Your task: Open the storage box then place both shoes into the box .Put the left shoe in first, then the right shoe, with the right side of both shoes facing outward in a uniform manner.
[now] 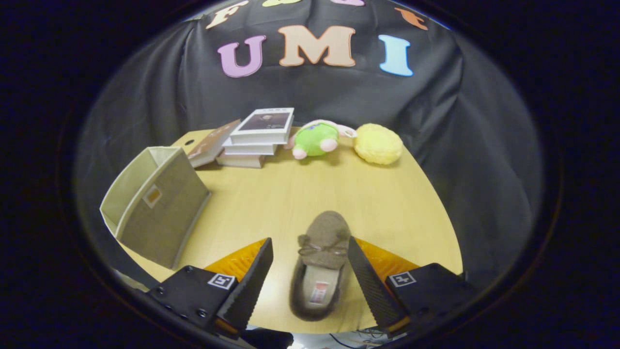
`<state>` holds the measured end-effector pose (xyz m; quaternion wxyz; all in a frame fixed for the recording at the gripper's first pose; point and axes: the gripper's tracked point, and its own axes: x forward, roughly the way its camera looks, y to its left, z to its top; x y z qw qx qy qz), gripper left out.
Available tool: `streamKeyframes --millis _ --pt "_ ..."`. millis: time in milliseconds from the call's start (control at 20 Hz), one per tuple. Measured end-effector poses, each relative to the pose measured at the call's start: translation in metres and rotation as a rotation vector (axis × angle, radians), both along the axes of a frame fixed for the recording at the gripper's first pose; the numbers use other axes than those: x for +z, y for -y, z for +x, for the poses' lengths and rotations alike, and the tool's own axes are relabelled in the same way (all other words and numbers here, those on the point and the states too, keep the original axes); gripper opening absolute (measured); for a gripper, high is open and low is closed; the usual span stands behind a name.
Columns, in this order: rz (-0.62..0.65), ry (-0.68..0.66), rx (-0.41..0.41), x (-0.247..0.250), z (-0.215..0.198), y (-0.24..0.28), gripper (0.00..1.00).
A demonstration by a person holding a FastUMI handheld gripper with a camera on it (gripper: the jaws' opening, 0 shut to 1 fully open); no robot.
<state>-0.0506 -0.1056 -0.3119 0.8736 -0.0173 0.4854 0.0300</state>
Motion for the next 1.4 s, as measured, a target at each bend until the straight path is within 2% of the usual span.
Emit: streamKeyframes --millis 350,650,800,900,1200,1400 --pt "-0.047 -0.111 0.024 -0.048 -0.026 0.042 0.99" --pt "-0.007 -0.224 0.039 -0.087 -0.044 0.043 0.99" --pt "0.054 -0.281 0.006 -0.096 -0.05 0.035 0.73" --pt "0.104 -0.306 -0.053 -0.096 -0.049 0.031 0.56" --pt "0.123 -0.366 -0.215 -0.103 -0.051 0.04 0.04" --pt "0.111 -0.382 -0.255 -0.09 -0.057 0.038 0.04"
